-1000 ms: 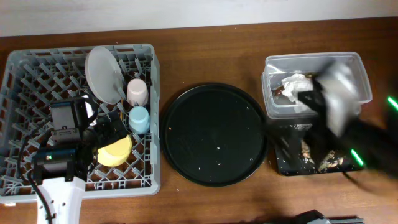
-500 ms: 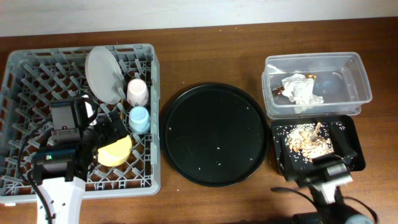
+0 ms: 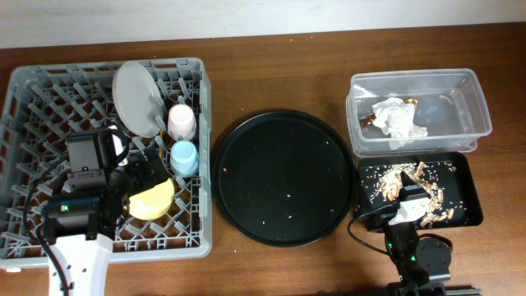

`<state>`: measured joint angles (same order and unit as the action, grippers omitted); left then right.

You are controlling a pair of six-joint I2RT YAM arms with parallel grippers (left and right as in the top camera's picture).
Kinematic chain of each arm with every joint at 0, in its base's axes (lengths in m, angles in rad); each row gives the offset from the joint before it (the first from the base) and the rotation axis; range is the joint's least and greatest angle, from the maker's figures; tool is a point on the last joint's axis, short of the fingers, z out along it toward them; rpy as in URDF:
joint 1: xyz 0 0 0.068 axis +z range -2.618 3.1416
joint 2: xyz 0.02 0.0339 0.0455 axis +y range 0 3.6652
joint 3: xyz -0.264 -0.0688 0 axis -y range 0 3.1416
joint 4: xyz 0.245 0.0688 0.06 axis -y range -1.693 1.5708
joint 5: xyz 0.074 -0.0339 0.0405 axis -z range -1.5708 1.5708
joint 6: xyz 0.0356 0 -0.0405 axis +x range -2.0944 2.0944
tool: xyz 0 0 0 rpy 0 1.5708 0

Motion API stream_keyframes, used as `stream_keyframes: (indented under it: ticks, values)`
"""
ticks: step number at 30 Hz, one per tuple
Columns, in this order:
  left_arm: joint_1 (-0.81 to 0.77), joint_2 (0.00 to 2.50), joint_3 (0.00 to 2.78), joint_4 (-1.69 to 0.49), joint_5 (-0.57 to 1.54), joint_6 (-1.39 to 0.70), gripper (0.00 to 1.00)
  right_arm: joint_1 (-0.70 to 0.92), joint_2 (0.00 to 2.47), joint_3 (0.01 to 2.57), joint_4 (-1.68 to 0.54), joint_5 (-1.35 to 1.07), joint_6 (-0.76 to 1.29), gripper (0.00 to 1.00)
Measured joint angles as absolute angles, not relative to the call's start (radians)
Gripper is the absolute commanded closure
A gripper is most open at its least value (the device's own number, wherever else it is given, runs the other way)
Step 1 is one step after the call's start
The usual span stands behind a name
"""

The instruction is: Sort waste into correct bins and load items into the dishwasher rack

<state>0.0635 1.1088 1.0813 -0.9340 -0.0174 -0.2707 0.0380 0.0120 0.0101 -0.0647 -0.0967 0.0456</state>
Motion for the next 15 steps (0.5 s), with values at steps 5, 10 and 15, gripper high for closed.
stream_keyframes:
  ticks: [5, 10, 15]
  values:
    - [0.064, 1.109, 1.081, -0.934, -0.017, -0.271, 0.01, 0.038, 0.012, 0.01, -0.065, -0.097, 0.045, 0.01]
    - [0.064, 1.109, 1.081, -0.934, -0.017, -0.271, 0.01, 0.038, 0.012, 0.01, -0.065, -0.097, 0.046, 0.01]
    - [0.064, 0.891, 1.053, -0.969, -0.019, -0.271, 0.01, 0.038, 0.012, 0.01, -0.065, -0.094, 0.046, 0.01]
